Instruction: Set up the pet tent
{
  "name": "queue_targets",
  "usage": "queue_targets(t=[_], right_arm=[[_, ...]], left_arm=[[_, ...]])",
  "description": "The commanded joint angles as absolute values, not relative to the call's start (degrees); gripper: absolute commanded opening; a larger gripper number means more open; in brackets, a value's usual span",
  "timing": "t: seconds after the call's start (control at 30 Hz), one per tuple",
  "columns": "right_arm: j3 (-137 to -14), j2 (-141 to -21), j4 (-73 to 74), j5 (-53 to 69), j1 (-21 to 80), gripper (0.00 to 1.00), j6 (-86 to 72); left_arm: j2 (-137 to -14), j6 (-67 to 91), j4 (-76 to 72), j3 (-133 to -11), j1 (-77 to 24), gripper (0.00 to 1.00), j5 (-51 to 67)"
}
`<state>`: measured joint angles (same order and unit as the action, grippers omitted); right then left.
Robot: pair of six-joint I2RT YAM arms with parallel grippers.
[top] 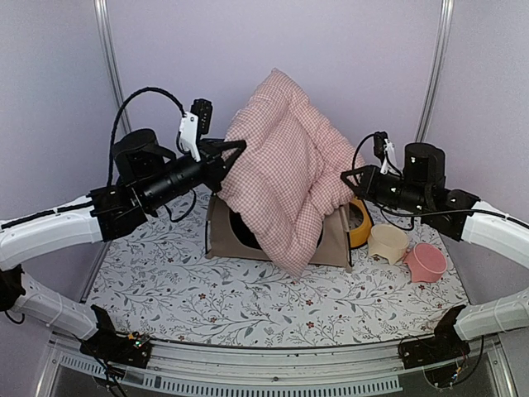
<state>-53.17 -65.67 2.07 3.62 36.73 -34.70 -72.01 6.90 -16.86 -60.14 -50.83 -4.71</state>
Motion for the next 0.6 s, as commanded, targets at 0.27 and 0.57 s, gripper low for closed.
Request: queue_targets(t=[0.27,0.57], right_arm=[[-53.4,-54.3,-1.5,10.6,46.5,0.00,-20.0],[-52.3,-51.6,4.5,17.6,52.9,0.00,-20.6]], left_arm=[[-66.4,7.8,-10.6,-56.1,-59.4,0.00,10.2],[-62.6,15.0,-5.3,-49.7,-64.2,0.00,10.9]])
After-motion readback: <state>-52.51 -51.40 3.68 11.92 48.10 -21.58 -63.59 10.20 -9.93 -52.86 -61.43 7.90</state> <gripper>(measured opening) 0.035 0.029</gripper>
